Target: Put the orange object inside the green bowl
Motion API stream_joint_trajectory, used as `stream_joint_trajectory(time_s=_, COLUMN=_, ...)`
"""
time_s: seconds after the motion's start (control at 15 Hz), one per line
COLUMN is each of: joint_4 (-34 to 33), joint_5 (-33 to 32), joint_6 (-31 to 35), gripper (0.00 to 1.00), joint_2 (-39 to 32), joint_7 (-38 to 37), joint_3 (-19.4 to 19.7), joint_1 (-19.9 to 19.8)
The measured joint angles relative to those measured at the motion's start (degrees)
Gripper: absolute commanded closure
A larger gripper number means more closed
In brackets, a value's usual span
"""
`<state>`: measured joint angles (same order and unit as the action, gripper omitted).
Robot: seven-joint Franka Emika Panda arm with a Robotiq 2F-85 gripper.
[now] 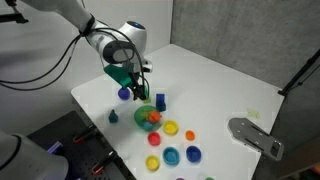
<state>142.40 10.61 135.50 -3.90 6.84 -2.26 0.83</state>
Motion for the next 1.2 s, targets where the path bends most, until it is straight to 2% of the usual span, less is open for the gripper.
stream_joint_trajectory(time_s=0.2, joint_4=-1.15, joint_5=3.11, joint_6=-7.41, gripper=0.00, joint_2=3.51, joint_7=-0.67, joint_3=-1.91, joint_1=2.30)
stream_joint_trajectory(time_s=0.53, joint_4=-3.52, joint_5=2.76, joint_6=-15.25, gripper=0.00, joint_2=10.02, joint_7=-10.11, joint_3=-3.53, joint_1=4.70)
stream_joint_trajectory(time_s=0.87, joint_4=-3.82, joint_5=-4.46, joint_6=-20.15, gripper=0.00, joint_2=18.84, joint_7=-24.14, joint_3=-6.10, joint_1=5.20)
stream_joint_trajectory(time_s=1.2, joint_4=-3.88, joint_5=-7.37, joint_6=-26.09, gripper=0.00, joint_2=25.97, joint_7=-29.47, joint_3=-6.98, joint_1=5.15)
